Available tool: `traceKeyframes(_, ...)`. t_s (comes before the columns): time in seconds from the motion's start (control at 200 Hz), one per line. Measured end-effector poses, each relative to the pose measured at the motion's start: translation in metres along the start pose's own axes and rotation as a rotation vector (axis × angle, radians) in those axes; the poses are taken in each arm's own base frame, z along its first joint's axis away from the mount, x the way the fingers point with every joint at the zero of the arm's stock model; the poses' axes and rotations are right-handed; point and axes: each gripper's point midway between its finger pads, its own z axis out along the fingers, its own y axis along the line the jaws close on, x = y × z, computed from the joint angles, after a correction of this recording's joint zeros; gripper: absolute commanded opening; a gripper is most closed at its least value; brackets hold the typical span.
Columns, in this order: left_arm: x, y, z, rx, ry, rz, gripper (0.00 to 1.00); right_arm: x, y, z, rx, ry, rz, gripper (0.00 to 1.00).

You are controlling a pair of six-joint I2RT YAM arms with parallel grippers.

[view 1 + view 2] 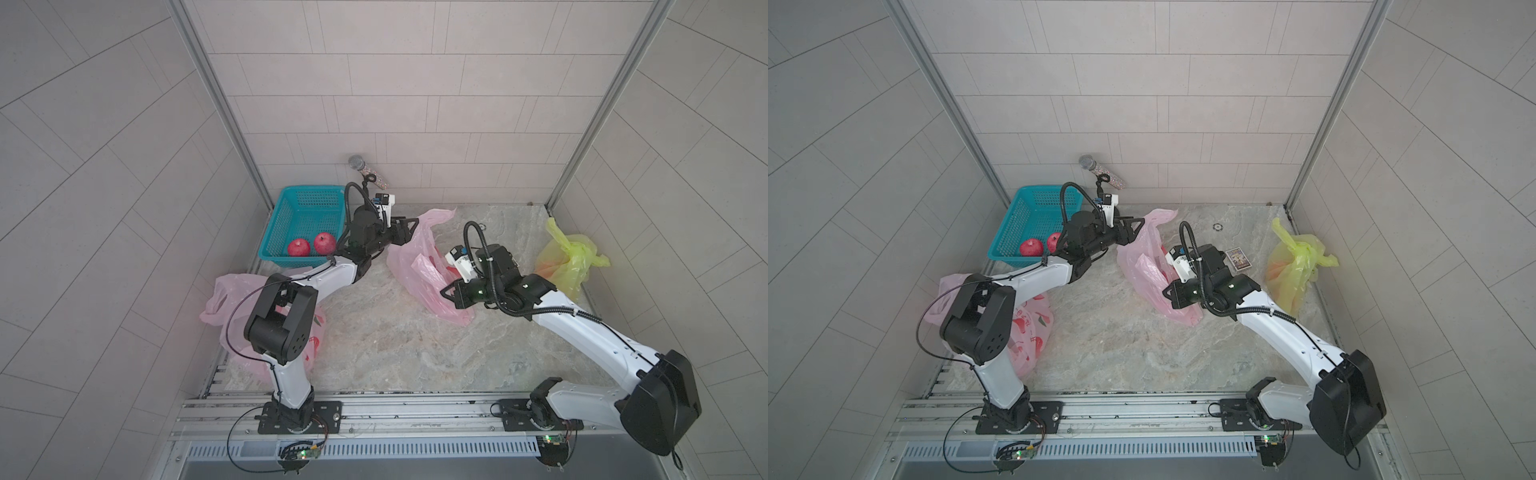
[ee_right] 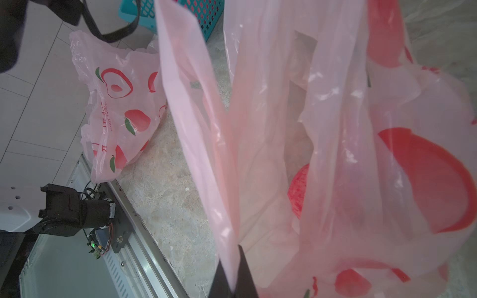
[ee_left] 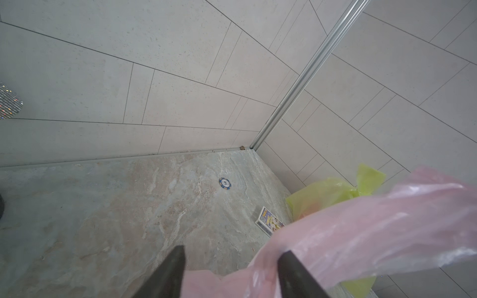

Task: Untie the knot of a plastic bag & take out the apple
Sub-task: Untie the plastic bag at the center of the board, then adjust the plastic bag at the center of the board.

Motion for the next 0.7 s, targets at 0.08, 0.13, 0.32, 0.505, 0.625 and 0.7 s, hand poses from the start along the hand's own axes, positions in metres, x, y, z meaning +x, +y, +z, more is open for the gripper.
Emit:
traceKeyframes(0.08, -0.001, -0.004, -0.01, -0.013, 0.014, 0.004, 0.9, 0.004, 0.0, 0.004, -0.011, 0.024, 0.004, 0.0)
traceKeyframes(0.13, -0.004, -0.008, -0.019, -0.019, 0.014, -0.003, 0.99, 0.007, 0.0, 0.007, -0.017, 0.039, 0.007, 0.0)
traceKeyframes(0.32, -0.01, -0.018, -0.049, -0.054, 0.012, -0.008, 1.0, 0.012, 0.0, 0.012, -0.03, 0.068, 0.019, 0.02)
traceKeyframes(0.505, 0.001, -0.019, -0.074, -0.096, 0.039, -0.03, 1.0, 0.014, 0.003, 0.012, -0.049, 0.075, 0.022, 0.07)
traceKeyframes(0.625, 0.013, -0.019, -0.093, -0.129, 0.066, -0.055, 1.0, 0.015, 0.004, 0.013, -0.059, 0.082, 0.024, 0.1)
traceKeyframes(0.7, 0.021, -0.018, -0.109, -0.16, 0.079, -0.067, 1.0, 0.016, 0.004, 0.014, -0.059, 0.086, 0.026, 0.1)
